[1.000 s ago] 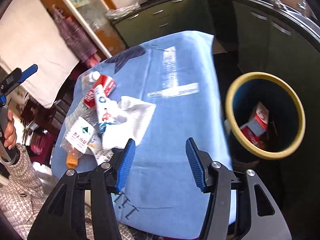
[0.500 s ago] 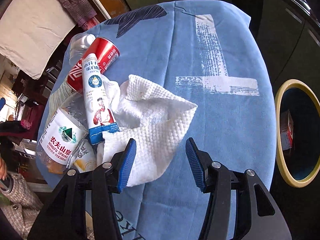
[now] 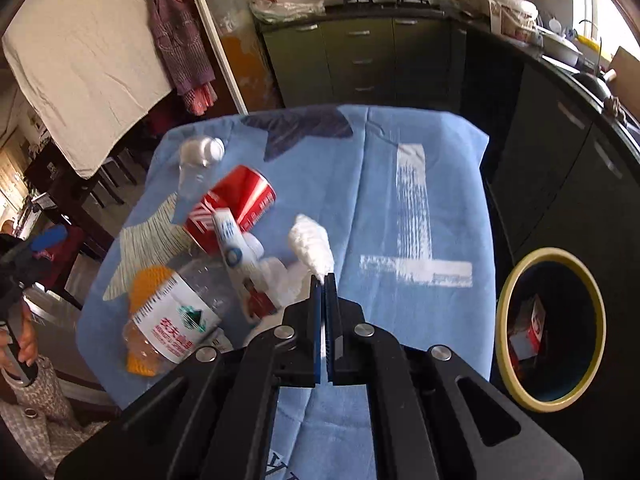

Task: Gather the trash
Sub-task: 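Grasp the white tissue with the right gripper and drop it into the bin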

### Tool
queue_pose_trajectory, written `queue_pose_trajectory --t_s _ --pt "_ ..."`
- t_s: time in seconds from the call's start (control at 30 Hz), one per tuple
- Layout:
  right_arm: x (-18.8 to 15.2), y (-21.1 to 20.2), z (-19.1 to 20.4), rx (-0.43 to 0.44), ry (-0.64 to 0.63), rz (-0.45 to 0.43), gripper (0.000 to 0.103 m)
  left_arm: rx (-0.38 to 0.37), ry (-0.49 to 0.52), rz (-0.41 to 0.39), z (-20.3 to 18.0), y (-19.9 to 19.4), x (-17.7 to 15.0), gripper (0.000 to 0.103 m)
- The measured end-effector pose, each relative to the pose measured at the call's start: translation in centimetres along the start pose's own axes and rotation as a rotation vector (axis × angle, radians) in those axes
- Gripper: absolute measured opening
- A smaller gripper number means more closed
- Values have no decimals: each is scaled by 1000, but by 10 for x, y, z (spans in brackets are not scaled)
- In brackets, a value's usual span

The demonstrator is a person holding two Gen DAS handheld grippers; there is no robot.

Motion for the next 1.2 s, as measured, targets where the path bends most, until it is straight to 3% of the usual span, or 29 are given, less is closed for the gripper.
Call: queue_pose_trajectory --t_s 0.33,0.6,0.93,1.2 --pt "45 -95 17 -15 -36 -204 2 -1 -2 -3 5 -5 -5 91" --pt "51 -141 3 -51 9 -256 2 -16 44 4 -9 -3 -6 91" --pt "32 -171 -103 -180 215 -250 2 -19 75 26 -24 6 -4 91" --pt "-2 -132 -219 -247 437 -147 3 -26 122 55 -45 18 -1 91"
Point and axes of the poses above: each gripper's, at about its wrist camera, not at the fingertips, and y roughly the way its jaws point, z to its left, x to its top, the point moved 3 cm from there along y, roughly the way its jaws point, and after that the axes turned 7 degrees about z, right-handed, at the moved point
